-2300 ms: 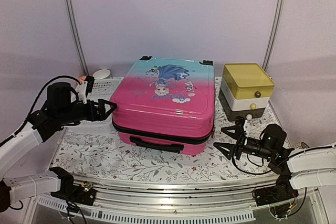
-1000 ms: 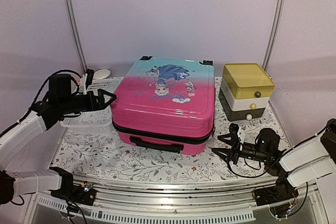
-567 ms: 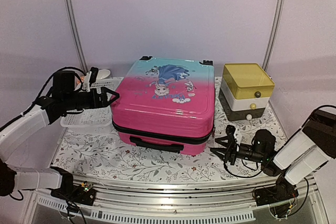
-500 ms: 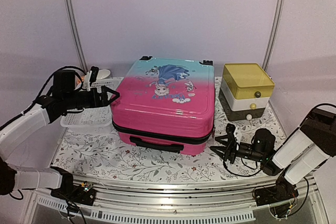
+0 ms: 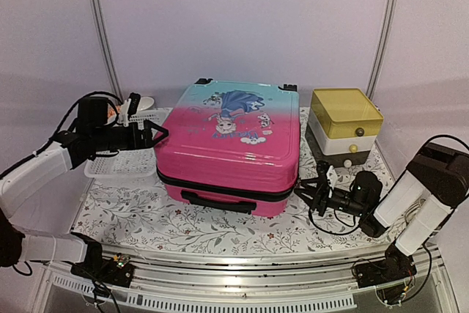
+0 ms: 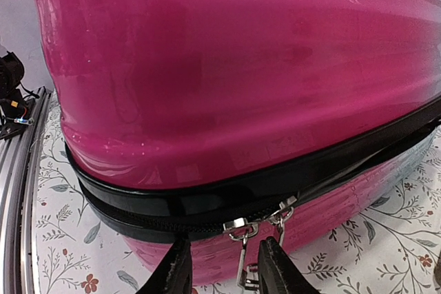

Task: Open, take out, and arrange the luggage
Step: Pick up the zipper from the luggage.

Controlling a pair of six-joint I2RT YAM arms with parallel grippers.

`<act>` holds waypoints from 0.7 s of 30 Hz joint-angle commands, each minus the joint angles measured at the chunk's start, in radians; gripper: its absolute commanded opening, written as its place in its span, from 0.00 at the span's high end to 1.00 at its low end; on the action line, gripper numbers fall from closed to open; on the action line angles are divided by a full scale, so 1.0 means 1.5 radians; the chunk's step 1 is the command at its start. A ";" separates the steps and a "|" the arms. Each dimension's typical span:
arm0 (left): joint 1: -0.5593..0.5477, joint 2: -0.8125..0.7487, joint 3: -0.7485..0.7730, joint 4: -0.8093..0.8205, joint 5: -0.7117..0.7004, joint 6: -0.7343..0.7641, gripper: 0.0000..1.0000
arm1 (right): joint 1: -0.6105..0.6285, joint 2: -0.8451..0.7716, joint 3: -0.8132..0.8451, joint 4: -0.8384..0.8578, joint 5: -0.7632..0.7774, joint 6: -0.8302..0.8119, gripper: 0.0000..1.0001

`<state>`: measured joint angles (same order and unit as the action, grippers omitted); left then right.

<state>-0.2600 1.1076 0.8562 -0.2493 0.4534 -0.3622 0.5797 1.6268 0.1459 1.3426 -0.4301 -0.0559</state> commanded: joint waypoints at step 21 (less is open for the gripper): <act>0.008 0.039 -0.004 0.021 0.022 0.021 0.02 | -0.009 -0.015 0.006 -0.015 -0.015 -0.028 0.99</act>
<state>-0.2584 1.1488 0.8612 -0.2447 0.4637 -0.3435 0.5674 1.6470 0.1650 1.3415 -0.4549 -0.0914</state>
